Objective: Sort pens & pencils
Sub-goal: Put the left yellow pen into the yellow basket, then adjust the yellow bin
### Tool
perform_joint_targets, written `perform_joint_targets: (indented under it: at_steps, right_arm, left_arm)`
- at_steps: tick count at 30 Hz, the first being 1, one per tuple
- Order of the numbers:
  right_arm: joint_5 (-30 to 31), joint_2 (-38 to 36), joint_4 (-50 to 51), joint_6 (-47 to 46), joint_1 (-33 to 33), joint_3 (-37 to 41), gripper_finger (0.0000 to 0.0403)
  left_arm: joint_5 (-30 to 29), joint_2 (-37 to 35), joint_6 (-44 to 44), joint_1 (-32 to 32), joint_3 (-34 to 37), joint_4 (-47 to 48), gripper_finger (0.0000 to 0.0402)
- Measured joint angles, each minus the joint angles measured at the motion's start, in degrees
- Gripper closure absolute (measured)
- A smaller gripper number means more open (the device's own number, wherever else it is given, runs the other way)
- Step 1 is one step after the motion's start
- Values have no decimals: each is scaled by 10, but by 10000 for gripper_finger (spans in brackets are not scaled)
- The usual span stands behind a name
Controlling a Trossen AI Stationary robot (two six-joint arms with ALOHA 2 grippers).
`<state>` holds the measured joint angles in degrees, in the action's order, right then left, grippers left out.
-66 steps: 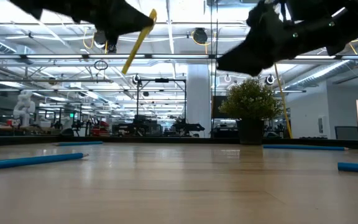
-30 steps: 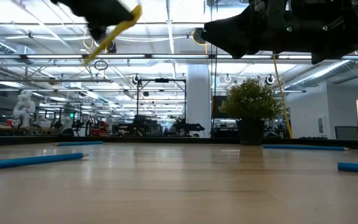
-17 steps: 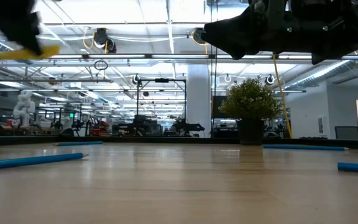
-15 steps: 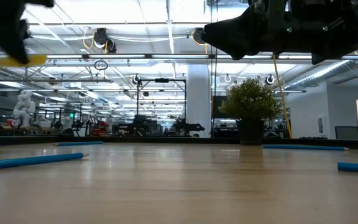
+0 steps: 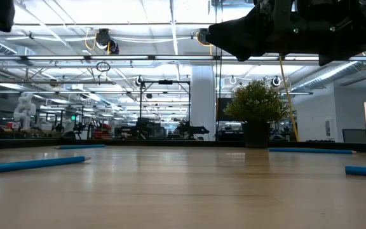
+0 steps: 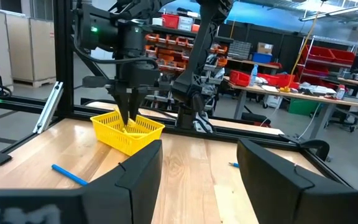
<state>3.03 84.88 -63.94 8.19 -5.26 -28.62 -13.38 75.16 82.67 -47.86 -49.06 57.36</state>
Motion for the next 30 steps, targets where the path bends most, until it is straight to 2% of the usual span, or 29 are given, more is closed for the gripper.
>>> perform_joint_targets:
  at_steps: [5,13,18,24,30]
  right_arm:
    - [0,0,0,0,0,0,204]
    - [0,0,0,0,0,0,204]
    - [0,0,2,0,0,0,204]
    - [0,0,4,0,0,0,204]
    - [0,0,4,0,0,0,204]
  left_arm:
    - [20,0,2,-7,0,0,366]
    - [26,0,2,-7,0,0,273]
    - [33,0,2,-5,0,1,251]
    - [140,0,7,-1,0,2,266]
    - [182,0,24,-1,0,4,333]
